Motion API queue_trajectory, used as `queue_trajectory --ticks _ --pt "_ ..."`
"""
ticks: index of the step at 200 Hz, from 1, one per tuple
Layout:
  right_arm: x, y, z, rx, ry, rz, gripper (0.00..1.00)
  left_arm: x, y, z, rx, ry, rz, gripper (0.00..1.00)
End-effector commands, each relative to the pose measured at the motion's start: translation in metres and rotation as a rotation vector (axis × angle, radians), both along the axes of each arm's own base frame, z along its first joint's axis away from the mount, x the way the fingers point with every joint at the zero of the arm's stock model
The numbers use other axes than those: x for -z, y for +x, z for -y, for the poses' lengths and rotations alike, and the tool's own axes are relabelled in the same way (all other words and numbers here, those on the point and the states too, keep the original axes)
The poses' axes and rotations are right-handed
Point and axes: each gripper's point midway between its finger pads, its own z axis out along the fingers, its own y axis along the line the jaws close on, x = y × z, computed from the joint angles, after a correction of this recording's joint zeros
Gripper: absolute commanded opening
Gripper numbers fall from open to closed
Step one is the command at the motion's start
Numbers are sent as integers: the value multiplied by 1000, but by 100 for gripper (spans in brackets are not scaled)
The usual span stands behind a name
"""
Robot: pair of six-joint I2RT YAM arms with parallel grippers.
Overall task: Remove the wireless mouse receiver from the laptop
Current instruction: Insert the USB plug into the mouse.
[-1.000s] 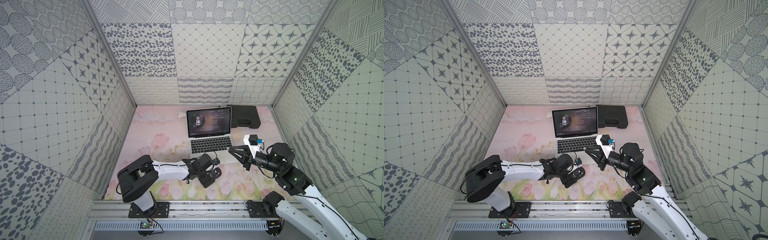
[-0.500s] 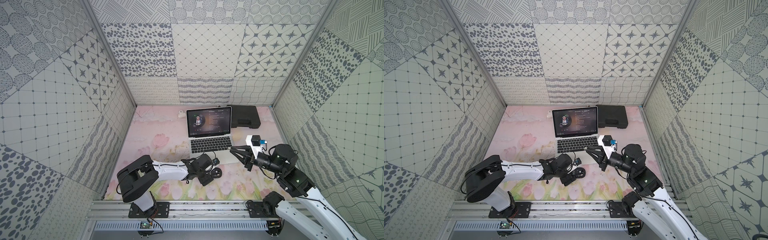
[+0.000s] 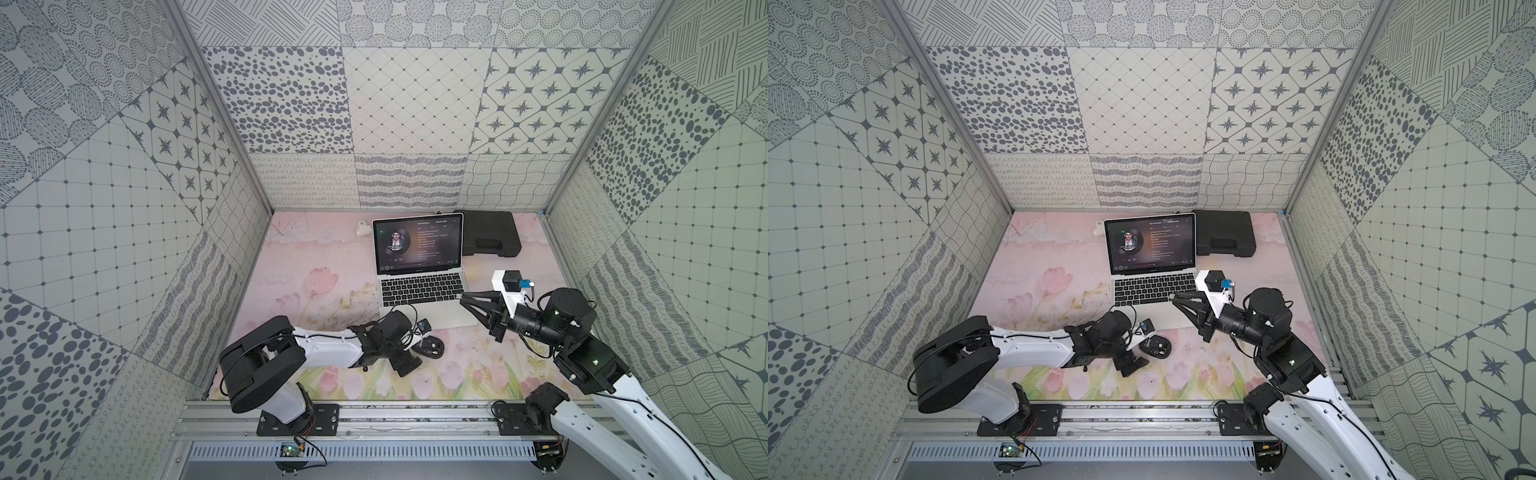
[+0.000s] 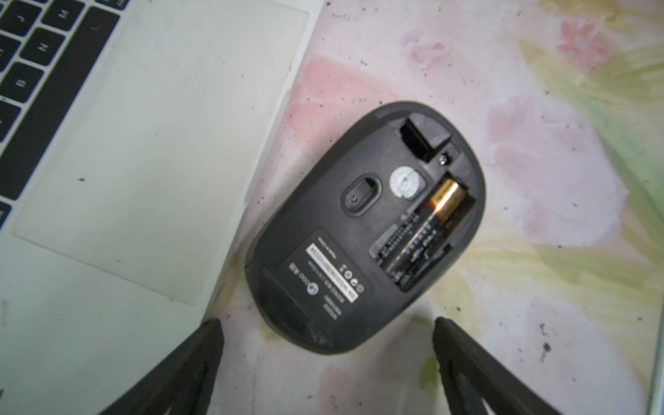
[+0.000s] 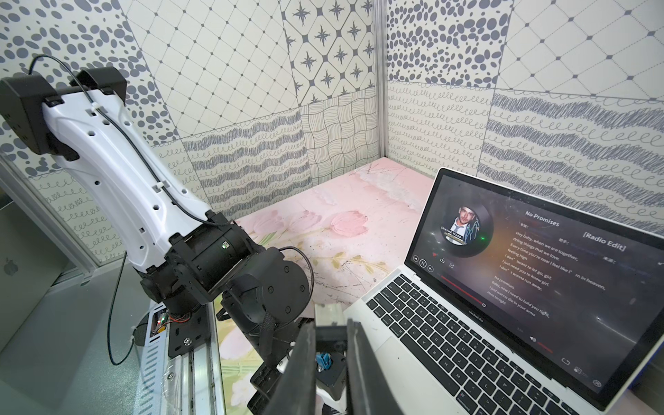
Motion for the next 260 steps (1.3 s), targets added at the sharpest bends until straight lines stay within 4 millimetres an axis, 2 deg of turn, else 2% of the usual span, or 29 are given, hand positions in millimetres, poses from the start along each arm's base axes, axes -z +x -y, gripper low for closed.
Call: queue_trajectory --ticks 1,32,101,146,169,210,260 --pt "-8 2 -2 -7 22 30 4 2 -12 2 111 -28 2 96" --pt "-10 2 -3 -11 27 30 4 -7 -11 3 157 -102 81 97" --pt "-7 4 -6 -24 34 12 4 -8 2 7 205 -102 131 100" --pt "-7 0 -4 -20 43 8 4 -26 16 13 235 -153 157 99" --pt "-5 -1 -3 -18 39 5 4 -33 13 17 288 -188 137 99" --pt "-4 0 -3 -17 33 5 4 -19 0 20 381 -191 35 99" --pt "-1 2 -3 -13 29 2 4 -1 -6 17 422 -159 -15 99"
